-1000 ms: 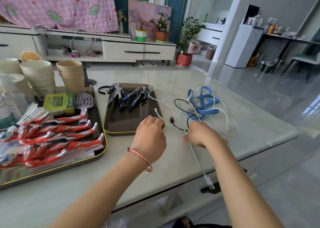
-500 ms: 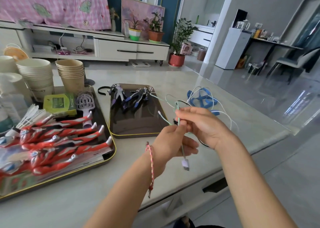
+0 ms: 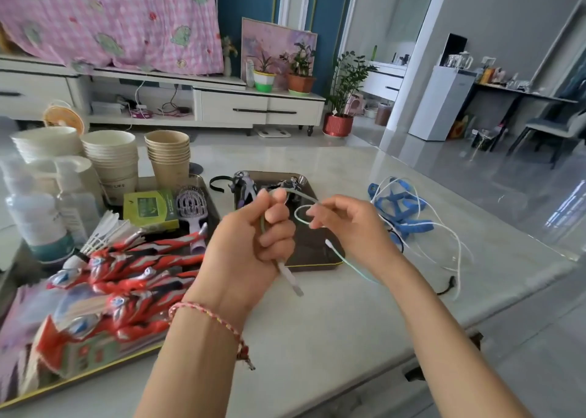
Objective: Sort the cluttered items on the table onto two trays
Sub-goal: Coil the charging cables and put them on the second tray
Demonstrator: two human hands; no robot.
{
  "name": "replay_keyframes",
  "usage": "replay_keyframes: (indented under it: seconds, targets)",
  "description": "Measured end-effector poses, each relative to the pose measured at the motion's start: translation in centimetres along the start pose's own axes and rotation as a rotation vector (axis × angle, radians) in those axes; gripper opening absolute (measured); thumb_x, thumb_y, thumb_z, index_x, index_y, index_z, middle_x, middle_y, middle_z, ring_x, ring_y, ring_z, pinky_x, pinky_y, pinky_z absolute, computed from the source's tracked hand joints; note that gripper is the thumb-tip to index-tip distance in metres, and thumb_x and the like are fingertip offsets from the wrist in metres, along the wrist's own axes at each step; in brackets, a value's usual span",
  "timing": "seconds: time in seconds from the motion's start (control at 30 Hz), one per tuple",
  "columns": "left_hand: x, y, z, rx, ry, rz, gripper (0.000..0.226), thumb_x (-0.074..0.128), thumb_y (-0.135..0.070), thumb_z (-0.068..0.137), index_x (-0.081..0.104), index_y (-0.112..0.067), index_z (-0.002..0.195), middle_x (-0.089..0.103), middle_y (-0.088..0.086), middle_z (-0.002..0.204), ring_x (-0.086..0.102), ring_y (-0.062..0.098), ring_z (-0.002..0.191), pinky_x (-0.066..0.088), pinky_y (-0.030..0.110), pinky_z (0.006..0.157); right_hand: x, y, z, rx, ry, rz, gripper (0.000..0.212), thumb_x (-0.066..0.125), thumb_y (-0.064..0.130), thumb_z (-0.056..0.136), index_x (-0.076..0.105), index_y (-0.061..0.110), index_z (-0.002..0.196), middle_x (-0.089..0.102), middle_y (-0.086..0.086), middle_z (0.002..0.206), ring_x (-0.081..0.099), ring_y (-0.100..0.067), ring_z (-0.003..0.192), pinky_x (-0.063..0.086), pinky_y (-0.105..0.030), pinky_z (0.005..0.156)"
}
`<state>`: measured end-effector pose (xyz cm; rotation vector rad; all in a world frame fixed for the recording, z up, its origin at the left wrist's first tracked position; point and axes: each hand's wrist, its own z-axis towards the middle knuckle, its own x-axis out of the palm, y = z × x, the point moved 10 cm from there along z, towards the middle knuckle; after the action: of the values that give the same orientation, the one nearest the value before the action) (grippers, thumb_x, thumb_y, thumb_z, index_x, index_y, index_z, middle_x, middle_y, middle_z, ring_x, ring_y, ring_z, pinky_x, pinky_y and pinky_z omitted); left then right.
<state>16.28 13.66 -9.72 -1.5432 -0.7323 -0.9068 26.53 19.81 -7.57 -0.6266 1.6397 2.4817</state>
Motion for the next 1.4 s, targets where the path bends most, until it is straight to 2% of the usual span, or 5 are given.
replay_keyframes:
  seconds: [0.2,0.4,0.83,1.1,1.4]
  targets:
    - [-1.8,-5.0,-0.8,0.169,0.097,-0.482,0.022,0.045,-0.009,0.095,0.066,-0.005,0.098,0.057,-0.007,0.065,0.046,0.003,0.043,0.036,0.012,0.037,0.6,0.3,1.4,0.008,0.013,-0.018,0.012,0.058,0.010,0.090,0.069,0.007,0.087,0.056,0.002,0.059,0.049,0.001,0.046,0.037,-0.009,0.052]
    - [-1.5,-5.2,-0.1,0.343,-0.061,0.110,0.022,0.041,-0.018,0.096,0.061,-0.008,0.099,0.070,0.001,0.072,0.067,0.010,0.061,0.055,0.016,0.061,4.2,2.9,-0.7,-0.078,0.214,-0.364,0.010,0.064,0.014,0.084,0.073,0.016,0.082,0.069,0.012,0.074,0.059,0.005,0.069,0.046,-0.014,0.071]
    - [-1.7,0.0,1.4,0.267,-0.126,1.050,0.028,0.044,-0.011,0.097,0.059,0.009,0.084,0.058,0.009,0.064,0.055,0.012,0.056,0.048,0.023,0.060,2.9,5.1,-4.0,-0.171,0.248,-0.417,0.008,0.071,0.017,0.079,0.069,0.017,0.070,0.064,0.008,0.074,0.061,-0.008,0.075,0.051,-0.034,0.075]
    - [-1.2,3.2,1.8,-0.002,-0.049,0.851,0.048,0.032,-0.046,0.097,0.046,-0.013,0.065,0.020,-0.008,0.038,0.014,0.005,0.030,0.007,0.014,0.035,-0.4,3.1,-2.1,-0.077,0.073,0.053,0.018,0.064,0.005,0.084,0.065,0.019,0.074,0.065,0.009,0.067,0.056,0.002,0.065,0.046,-0.013,0.067]
    - [1.2,5.0,0.6,-0.240,0.261,0.154,0.048,0.045,-0.037,0.091,0.047,-0.018,0.047,0.043,-0.005,0.044,0.018,0.002,0.026,0.014,0.012,0.024,1.1,2.4,-2.2,0.053,0.114,0.244,0.017,0.052,0.017,0.094,0.067,0.016,0.088,0.057,0.001,0.068,0.038,-0.017,0.056,0.027,-0.022,0.048]
